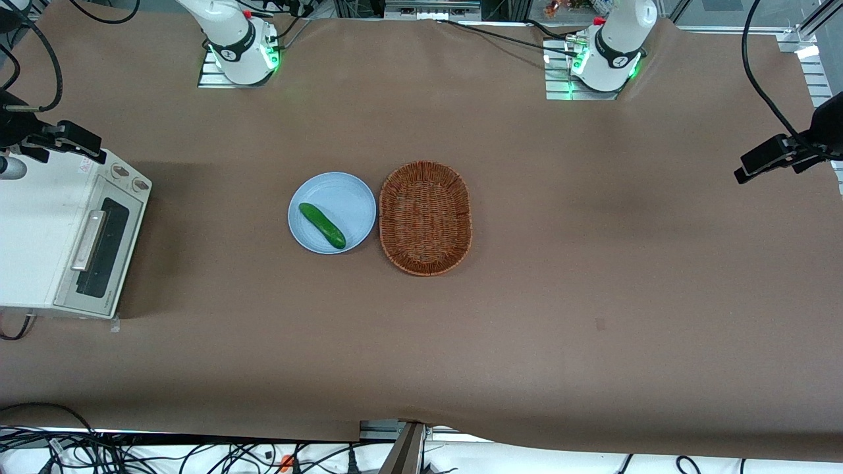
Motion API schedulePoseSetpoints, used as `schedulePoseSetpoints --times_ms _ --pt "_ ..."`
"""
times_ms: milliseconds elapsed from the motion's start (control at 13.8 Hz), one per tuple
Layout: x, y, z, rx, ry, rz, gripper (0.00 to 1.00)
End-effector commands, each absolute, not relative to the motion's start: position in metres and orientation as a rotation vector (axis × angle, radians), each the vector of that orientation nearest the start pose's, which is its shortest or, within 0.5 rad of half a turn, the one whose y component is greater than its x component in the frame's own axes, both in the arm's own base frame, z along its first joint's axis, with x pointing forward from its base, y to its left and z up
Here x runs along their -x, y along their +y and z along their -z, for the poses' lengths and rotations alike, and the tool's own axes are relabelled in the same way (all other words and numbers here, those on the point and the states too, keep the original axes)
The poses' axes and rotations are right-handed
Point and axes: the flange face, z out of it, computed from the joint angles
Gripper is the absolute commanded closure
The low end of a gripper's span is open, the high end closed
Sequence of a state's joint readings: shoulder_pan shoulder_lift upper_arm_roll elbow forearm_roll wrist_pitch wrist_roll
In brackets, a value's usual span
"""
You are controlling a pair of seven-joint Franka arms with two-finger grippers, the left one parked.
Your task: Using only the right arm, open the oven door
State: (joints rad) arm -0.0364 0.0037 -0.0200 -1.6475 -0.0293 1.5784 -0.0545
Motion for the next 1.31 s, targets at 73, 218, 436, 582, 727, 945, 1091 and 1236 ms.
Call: schedulePoseSetpoints --times_ms 73,218,436,582,727,945,1091,1236 --pt "-0.554 -0.032 -0.590 3.184 0.006 -0.140 0.00" --pt "-0.553 -0.031 -0.589 3.180 0.011 -0.150 0.00" --pt "-0.554 -0.031 -0.590 3.182 0.008 -0.147 0.00" --pt "-0.554 -0.027 -0.591 3.181 -0.004 -0.144 0.00" --pt "-0.554 -0.024 -0.591 3.179 -0.016 -0.147 0.00" --pt "-0.554 -0.023 -0.590 3.171 -0.023 -0.148 0.00" --pt "-0.554 -0.025 -0.590 3.169 -0.023 -0.148 0.00" --pt "-0.554 -0.024 -0.591 3.172 -0.033 -0.146 0.00"
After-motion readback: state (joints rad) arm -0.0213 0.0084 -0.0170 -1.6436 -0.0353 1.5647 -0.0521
